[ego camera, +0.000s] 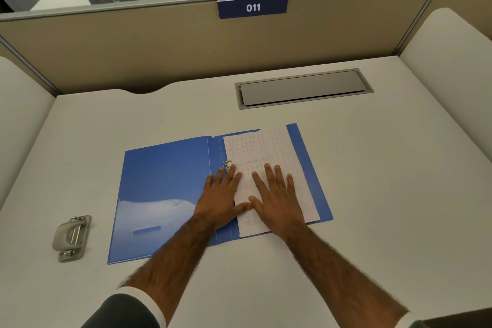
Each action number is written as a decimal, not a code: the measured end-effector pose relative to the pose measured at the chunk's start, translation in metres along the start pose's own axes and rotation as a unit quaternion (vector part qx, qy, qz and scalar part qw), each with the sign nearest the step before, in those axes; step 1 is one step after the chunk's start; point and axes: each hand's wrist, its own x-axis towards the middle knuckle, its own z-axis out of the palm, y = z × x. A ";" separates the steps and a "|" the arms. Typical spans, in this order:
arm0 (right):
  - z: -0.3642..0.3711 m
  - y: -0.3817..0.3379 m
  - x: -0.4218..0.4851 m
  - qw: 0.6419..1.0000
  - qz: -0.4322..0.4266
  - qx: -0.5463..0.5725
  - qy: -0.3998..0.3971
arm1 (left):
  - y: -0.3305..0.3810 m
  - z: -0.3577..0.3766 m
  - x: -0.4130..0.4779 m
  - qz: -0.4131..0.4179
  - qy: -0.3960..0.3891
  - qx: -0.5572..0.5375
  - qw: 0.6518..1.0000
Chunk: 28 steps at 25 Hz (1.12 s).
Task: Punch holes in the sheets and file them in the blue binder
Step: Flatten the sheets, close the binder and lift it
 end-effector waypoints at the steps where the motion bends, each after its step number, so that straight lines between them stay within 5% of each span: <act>1: 0.006 0.002 0.001 1.000 0.004 -0.003 -0.013 | 0.000 0.000 0.000 0.000 0.001 -0.001 1.000; 10: 0.024 0.006 0.000 1.000 0.014 -0.025 -0.011 | -0.005 0.002 -0.007 0.006 0.018 -0.035 0.999; 13: 0.016 0.004 -0.003 1.000 0.010 0.000 0.024 | -0.021 -0.007 -0.023 -0.011 0.053 -0.157 0.986; 17: -0.003 -0.035 -0.019 0.992 -0.072 0.053 0.088 | -0.078 -0.015 -0.062 -0.108 0.194 -0.349 0.910; 20: -0.002 -0.089 -0.035 0.975 -0.212 0.054 0.037 | -0.121 -0.018 -0.089 -0.203 0.261 -0.444 0.833; 23: 0.009 -0.131 -0.040 0.966 -0.258 0.001 -0.018 | -0.154 -0.020 -0.110 -0.285 0.290 -0.481 0.777; 28: 0.014 -0.156 -0.036 0.972 -0.229 -0.031 -0.054 | -0.181 -0.018 -0.128 -0.321 0.304 -0.459 0.771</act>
